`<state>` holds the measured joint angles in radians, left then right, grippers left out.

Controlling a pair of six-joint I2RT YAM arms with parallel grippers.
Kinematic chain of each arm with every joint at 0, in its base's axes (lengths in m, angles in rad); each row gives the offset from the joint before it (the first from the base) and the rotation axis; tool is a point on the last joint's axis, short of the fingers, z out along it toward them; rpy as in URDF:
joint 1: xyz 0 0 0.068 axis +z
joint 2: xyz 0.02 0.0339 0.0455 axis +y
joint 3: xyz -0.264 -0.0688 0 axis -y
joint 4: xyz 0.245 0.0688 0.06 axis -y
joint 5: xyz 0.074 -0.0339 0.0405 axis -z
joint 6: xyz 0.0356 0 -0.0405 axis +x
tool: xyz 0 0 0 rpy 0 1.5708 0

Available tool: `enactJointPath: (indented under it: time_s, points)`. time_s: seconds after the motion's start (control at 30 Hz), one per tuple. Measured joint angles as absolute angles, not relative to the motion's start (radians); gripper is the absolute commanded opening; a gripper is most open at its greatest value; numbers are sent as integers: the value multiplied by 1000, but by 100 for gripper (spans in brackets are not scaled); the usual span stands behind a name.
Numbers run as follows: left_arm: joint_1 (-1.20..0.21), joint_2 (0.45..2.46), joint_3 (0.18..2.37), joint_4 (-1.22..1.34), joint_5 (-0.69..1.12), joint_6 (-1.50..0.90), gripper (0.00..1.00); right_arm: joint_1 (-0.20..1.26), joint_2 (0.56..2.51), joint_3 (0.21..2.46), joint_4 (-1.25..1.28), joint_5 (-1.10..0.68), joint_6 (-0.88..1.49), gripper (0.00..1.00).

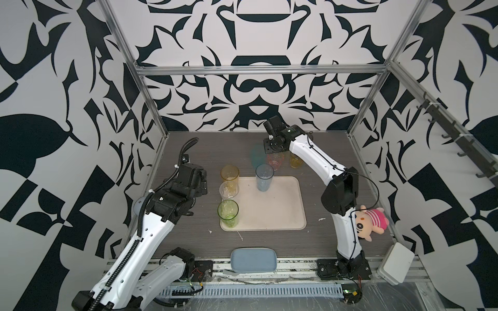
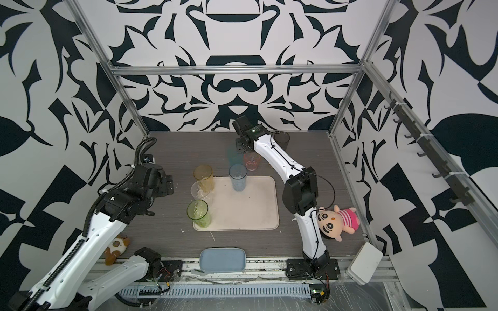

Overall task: Place the glasses into the tray
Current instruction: Pick up the glass from the top-center of the table.

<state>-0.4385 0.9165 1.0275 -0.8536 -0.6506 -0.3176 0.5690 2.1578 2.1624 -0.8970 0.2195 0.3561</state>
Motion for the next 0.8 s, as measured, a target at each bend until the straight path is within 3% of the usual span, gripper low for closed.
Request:
enactJointPath:
  time_s: [0.8]
  points:
    - [-439, 916, 1028, -854, -651, -318, 99, 568, 2326, 2284, -900, 124, 360, 35]
